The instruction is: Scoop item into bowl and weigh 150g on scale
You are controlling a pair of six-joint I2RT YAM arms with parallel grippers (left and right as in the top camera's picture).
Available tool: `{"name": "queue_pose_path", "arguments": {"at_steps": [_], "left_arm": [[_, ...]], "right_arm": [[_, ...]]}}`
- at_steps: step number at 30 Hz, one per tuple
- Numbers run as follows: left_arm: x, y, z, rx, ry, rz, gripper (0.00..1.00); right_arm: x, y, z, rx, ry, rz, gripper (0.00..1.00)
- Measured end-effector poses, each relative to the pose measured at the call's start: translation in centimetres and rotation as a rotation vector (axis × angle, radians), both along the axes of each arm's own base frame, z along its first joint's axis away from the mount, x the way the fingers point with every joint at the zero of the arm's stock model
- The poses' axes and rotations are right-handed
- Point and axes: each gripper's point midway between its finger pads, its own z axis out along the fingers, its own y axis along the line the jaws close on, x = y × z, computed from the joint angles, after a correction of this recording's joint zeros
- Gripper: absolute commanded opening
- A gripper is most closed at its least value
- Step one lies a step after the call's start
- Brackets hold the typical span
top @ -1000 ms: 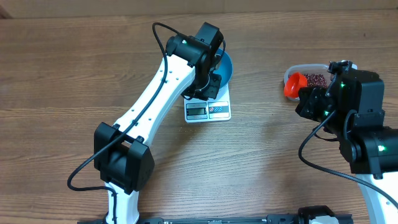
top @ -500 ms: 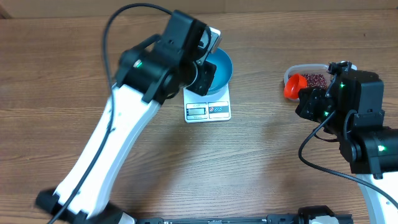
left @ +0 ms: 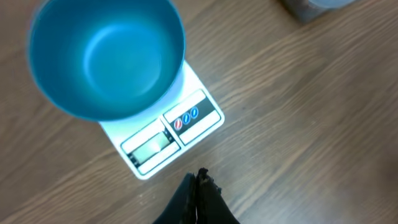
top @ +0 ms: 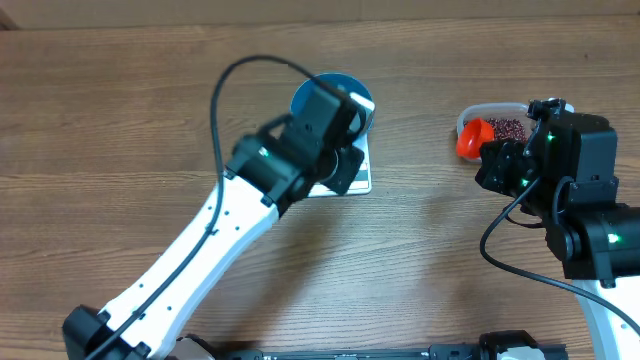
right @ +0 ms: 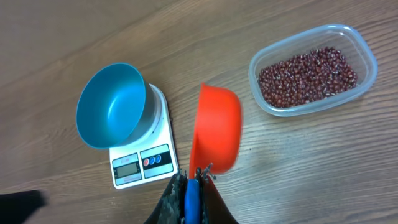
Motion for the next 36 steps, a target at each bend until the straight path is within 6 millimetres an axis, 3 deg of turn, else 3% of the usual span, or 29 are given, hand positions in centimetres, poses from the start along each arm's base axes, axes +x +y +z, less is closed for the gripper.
{"name": "queue_pose_path", "arguments": {"at_steps": [4, 8, 18, 24, 27, 36], "left_arm": [[0.2, 0.0, -4.2, -0.008, 0.008, 0.03, 0.05], [0.5, 0.0, -6.9, -0.021, -0.009, 0.047, 0.04], [1.4, 0.2, -9.7, 0.0, -0.037, 0.071, 0.04], [2.2, -0.4, -13.5, 0.038, 0.006, 0.07, 0.04], [2.6, -0.6, -14.3, 0.039, 0.004, 0.072, 0.04], [3.2, -1.1, -14.3, 0.02, -0.02, 0.072, 0.04]], "right_arm": [[0.0, 0.0, 0.0, 0.0, -0.001, 0.0, 0.04], [0.1, 0.0, 0.1, 0.001, -0.004, 0.0, 0.04], [0.4, 0.1, 0.4, 0.003, -0.025, 0.0, 0.04], [0.5, 0.0, 0.5, 0.003, -0.029, 0.0, 0.04], [0.5, 0.1, 0.6, 0.003, -0.032, 0.0, 0.04], [0.5, 0.1, 0.6, 0.003, -0.033, 0.0, 0.04]]}}
